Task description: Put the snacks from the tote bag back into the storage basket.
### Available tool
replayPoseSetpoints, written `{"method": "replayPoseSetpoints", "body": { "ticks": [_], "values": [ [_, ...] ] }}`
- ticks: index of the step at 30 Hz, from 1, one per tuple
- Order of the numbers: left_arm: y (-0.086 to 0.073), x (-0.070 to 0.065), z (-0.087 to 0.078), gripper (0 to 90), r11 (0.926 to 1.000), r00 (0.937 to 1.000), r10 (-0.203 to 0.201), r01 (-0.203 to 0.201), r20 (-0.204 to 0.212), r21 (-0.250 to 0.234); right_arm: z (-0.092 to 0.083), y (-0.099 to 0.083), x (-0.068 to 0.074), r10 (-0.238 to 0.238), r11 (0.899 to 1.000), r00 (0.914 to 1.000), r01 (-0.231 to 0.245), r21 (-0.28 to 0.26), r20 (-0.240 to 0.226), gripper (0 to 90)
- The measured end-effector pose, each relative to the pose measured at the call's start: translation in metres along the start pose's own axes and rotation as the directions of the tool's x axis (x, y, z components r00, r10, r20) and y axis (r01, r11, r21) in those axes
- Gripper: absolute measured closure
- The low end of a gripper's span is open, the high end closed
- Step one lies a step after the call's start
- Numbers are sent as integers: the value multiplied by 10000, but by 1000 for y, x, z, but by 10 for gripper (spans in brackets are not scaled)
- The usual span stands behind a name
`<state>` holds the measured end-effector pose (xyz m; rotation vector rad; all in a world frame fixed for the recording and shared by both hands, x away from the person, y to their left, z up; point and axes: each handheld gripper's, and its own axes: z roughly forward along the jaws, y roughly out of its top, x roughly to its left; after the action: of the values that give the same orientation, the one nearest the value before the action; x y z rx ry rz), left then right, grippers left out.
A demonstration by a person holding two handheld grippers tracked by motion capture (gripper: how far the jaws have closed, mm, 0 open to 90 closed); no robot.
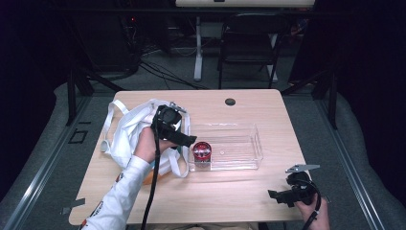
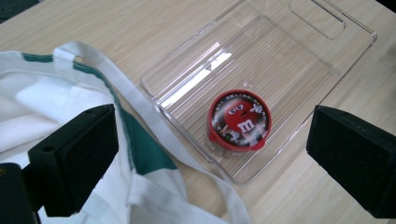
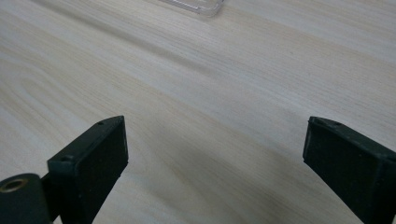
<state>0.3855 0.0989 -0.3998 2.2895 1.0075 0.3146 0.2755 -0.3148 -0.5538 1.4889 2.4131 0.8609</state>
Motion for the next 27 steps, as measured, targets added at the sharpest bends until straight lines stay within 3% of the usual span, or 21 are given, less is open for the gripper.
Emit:
{"method": "replayPoseSetpoints", "body": {
  "ticks": [15,27],
  "values": [
    [-43,21,-46,18,9993,9959,-300,279,-853,-259,-1,0,0,19,10000,10000,-19,6,43,61],
    [-94,45,-69,10,9943,9818,-1055,1020,-1577,-299,-1,0,0,15,10000,10000,-16,49,63,61]
  ]
}}
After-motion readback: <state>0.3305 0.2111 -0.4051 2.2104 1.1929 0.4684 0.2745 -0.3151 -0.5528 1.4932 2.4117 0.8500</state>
